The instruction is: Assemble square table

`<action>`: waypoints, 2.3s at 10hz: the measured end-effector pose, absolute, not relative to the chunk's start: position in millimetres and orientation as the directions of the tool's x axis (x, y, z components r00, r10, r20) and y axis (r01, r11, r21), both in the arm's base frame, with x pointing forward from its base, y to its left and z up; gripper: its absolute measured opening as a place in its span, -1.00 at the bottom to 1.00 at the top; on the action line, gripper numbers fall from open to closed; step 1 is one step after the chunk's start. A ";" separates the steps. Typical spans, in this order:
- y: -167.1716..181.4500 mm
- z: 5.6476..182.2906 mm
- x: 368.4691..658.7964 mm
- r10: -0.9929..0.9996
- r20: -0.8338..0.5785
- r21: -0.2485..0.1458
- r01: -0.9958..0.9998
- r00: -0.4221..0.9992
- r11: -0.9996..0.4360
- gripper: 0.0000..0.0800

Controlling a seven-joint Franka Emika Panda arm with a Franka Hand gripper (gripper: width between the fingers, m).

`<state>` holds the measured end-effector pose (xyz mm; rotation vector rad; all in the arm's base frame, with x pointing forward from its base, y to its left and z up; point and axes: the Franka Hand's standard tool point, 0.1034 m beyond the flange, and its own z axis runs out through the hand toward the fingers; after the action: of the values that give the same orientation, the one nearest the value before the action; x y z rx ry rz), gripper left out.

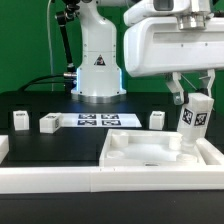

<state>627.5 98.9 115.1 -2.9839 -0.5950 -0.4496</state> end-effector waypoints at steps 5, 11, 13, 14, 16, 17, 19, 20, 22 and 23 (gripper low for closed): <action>99.6 101.1 623.2 0.365 0.287 -0.013 0.384 0.886 -0.923 -0.27; 100.7 92.8 619.5 0.364 0.296 -0.011 0.384 0.883 -0.923 -0.27; 100.8 91.8 618.2 0.362 0.318 -0.003 0.383 0.876 -0.924 -0.27; 100.7 91.5 617.8 0.360 0.329 0.001 0.381 0.873 -0.924 -0.27; 100.3 90.4 615.2 0.355 0.371 0.015 0.377 0.858 -0.926 -0.27; 100.2 90.1 613.9 0.353 0.390 0.022 0.375 0.850 -0.927 -0.27; 99.4 89.9 613.7 0.347 0.427 0.034 0.369 0.835 -0.929 -0.27; 99.4 89.9 613.8 0.347 0.426 0.034 0.369 0.835 -0.929 -0.27; 99.3 89.9 613.8 0.347 0.426 0.034 0.369 0.835 -0.929 -0.26; 99.3 89.9 613.8 0.347 0.426 0.034 0.369 0.835 -0.929 0.23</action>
Offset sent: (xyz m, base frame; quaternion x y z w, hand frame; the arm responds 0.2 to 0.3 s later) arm -0.0026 0.0011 -0.0100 -0.0049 0.0176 0.0004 0.9998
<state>613.8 99.3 89.9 -2.9622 -0.5784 -0.6730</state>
